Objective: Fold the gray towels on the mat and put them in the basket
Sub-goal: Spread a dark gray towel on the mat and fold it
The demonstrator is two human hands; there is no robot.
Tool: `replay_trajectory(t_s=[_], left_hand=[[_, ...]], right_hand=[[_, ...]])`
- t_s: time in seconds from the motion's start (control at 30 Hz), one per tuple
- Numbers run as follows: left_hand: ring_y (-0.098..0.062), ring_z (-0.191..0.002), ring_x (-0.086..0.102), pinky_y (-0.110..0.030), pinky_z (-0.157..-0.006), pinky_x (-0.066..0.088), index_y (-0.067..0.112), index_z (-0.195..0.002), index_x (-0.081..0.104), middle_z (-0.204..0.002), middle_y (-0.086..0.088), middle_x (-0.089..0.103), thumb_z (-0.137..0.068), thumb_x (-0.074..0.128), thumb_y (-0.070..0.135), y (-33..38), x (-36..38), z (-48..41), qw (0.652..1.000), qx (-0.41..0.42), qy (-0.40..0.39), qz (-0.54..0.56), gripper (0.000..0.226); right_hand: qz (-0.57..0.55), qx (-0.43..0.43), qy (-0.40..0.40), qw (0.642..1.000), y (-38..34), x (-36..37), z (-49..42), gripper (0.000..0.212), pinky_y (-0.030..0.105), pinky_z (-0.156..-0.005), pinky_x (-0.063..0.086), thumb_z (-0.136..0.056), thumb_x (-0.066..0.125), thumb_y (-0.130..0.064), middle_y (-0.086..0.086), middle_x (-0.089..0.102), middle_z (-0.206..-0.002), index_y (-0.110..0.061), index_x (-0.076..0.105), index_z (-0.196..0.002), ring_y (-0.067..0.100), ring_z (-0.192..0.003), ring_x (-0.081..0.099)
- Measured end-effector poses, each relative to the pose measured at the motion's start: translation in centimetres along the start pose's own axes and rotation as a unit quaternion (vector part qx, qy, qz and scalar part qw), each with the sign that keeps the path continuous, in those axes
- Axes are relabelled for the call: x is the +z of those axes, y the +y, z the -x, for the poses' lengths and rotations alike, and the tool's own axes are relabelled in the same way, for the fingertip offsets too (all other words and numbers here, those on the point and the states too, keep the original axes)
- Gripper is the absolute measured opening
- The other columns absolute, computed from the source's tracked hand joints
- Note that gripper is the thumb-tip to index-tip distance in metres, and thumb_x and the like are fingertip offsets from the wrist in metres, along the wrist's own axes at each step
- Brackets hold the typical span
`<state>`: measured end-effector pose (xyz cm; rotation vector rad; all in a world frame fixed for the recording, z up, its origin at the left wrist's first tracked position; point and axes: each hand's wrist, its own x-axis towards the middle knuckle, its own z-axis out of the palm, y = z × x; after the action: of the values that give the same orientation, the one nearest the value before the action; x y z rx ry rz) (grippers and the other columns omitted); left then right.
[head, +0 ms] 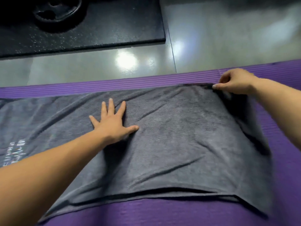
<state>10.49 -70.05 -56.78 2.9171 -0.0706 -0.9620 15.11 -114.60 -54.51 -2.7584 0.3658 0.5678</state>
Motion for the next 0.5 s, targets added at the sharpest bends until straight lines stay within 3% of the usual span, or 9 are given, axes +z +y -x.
replay_trajectory(t_s=[0.07, 0.17, 0.23, 0.3, 0.37, 0.43, 0.5], left_hand=[[-0.027, -0.153, -0.024, -0.075, -0.116, 0.001, 0.046, -0.158, -0.011, -0.166, 0.001, -0.028, -0.073, 0.054, 0.089, 0.3, -0.3, 0.1, 1.000, -0.009, 0.005, -0.001, 0.114], [-0.029, -0.155, -0.016, -0.073, -0.117, 0.000, 0.045, -0.159, -0.006, -0.168, -0.003, -0.020, -0.075, 0.055, 0.087, 1.1, -0.6, 0.5, 0.999, -0.030, 0.015, -0.031, 0.112], [-0.031, -0.156, -0.007, -0.072, -0.118, 0.001, 0.040, -0.160, 0.005, -0.170, -0.009, -0.009, -0.077, 0.060, 0.083, 1.8, -0.7, 0.8, 0.998, -0.042, 0.037, -0.041, 0.109], [-0.034, -0.152, 0.015, -0.067, -0.119, 0.012, 0.033, -0.154, 0.029, -0.164, -0.016, 0.018, -0.081, 0.066, 0.071, 2.6, -0.7, 1.4, 0.994, -0.020, 0.092, -0.050, 0.091], [-0.034, -0.130, 0.043, -0.054, -0.109, 0.036, 0.024, -0.133, 0.051, -0.138, -0.013, 0.047, -0.086, 0.068, 0.054, 3.3, -0.2, 2.7, 0.983, 0.051, 0.170, -0.049, 0.058], [-0.031, -0.105, 0.057, -0.044, -0.089, 0.047, 0.022, -0.109, 0.061, -0.109, -0.005, 0.060, -0.090, 0.066, 0.042, 3.4, 0.9, 5.1, 0.969, 0.142, 0.201, 0.007, 0.027], [-0.029, -0.085, 0.062, -0.039, -0.072, 0.050, 0.024, -0.089, 0.062, -0.088, 0.001, 0.062, -0.093, 0.063, 0.037, 2.8, 2.5, 8.5, 0.954, 0.226, 0.193, 0.039, 0.014]], right_hand=[[-0.005, -0.010, -0.017, 1.000, 1.5, -0.2, -0.3, 0.028, 0.035, -0.084, 0.050, -0.080, 0.079, -0.049, -0.002, 0.075, -0.085, -0.024, 0.068, -0.073, 0.019, -0.082, 0.064], [-0.016, 0.014, 0.061, 0.998, 1.5, 0.6, -1.1, 0.023, 0.044, -0.100, 0.042, -0.084, 0.078, -0.044, 0.000, 0.074, -0.095, -0.024, 0.067, -0.078, 0.023, -0.096, 0.063], [0.014, 0.040, 0.140, 0.989, 0.4, 1.2, -1.1, 0.015, 0.047, -0.106, 0.030, -0.088, 0.073, -0.041, 0.005, 0.073, -0.108, -0.027, 0.070, -0.094, 0.030, -0.114, 0.059], [0.060, 0.040, 0.177, 0.982, -1.2, 2.4, 0.3, 0.026, 0.047, -0.106, 0.027, -0.090, 0.068, -0.036, 0.015, 0.065, -0.122, -0.024, 0.070, -0.113, 0.036, -0.124, 0.048], [0.051, -0.025, 0.212, 0.976, -3.0, 4.4, 3.4, 0.029, 0.048, -0.103, 0.031, -0.089, 0.065, -0.034, 0.018, 0.059, -0.120, -0.020, 0.068, -0.114, 0.040, -0.120, 0.046], [-0.024, -0.144, 0.218, 0.965, -4.9, 7.2, 8.5, 0.024, 0.044, -0.092, 0.042, -0.086, 0.059, -0.037, 0.009, 0.061, -0.101, -0.019, 0.067, -0.100, 0.037, -0.102, 0.055], [-0.100, -0.256, 0.134, 0.952, -6.7, 10.7, 15.2, 0.014, 0.036, -0.077, 0.047, -0.086, 0.061, -0.035, -0.004, 0.056, -0.085, -0.021, 0.065, -0.088, 0.024, -0.083, 0.058]])
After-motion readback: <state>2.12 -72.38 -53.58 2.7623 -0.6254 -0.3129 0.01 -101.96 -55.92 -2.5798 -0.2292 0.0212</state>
